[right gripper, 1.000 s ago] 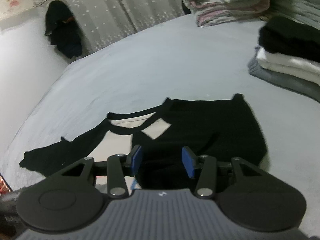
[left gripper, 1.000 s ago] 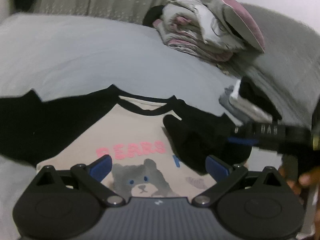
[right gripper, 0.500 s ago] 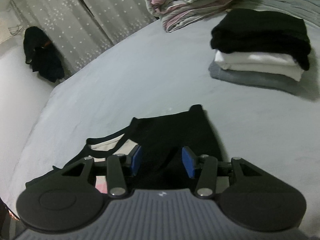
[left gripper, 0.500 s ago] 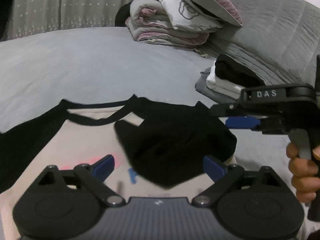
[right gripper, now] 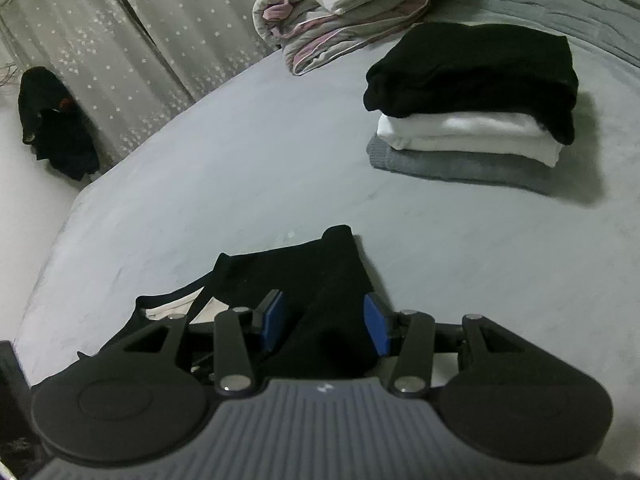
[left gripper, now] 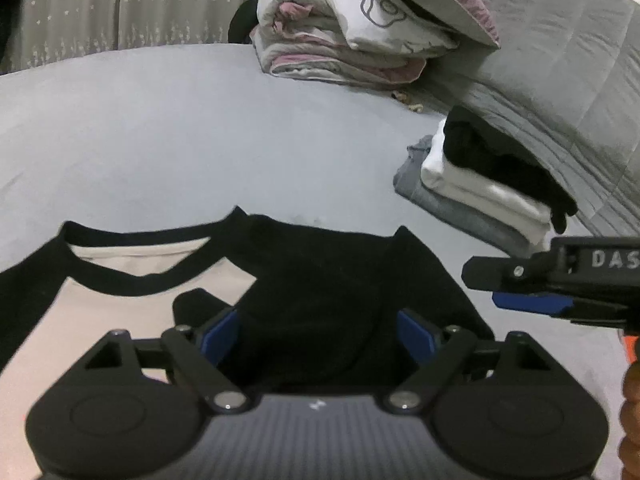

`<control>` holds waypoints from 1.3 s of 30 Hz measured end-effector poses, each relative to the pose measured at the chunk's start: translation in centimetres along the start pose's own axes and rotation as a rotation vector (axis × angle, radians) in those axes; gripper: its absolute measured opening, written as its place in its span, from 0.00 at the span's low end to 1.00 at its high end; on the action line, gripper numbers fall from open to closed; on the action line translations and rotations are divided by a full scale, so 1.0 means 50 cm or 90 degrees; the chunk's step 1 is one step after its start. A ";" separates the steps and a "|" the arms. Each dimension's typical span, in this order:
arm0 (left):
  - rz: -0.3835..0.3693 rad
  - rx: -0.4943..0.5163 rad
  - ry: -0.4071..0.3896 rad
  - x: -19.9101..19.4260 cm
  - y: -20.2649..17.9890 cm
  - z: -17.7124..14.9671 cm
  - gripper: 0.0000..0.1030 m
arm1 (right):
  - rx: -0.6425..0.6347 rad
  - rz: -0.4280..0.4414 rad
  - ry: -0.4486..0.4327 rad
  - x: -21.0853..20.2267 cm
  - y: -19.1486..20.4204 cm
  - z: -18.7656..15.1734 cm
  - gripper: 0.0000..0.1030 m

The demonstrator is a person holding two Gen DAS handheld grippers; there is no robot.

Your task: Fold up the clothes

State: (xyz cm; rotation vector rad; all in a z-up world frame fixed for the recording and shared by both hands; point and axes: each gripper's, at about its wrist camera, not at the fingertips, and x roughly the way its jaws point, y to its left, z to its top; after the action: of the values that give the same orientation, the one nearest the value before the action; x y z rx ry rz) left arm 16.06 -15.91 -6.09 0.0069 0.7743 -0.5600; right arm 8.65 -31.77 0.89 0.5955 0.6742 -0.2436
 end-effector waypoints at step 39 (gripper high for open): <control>-0.041 -0.287 -0.100 -0.238 0.274 -0.129 0.44 | -0.089 0.038 -0.009 0.045 0.062 -0.034 0.47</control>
State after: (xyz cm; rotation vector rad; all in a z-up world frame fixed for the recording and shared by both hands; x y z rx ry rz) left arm 11.52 2.78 -5.52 -0.4749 0.7345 -0.4315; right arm 10.72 -28.32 -0.29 0.4794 0.6526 -0.1437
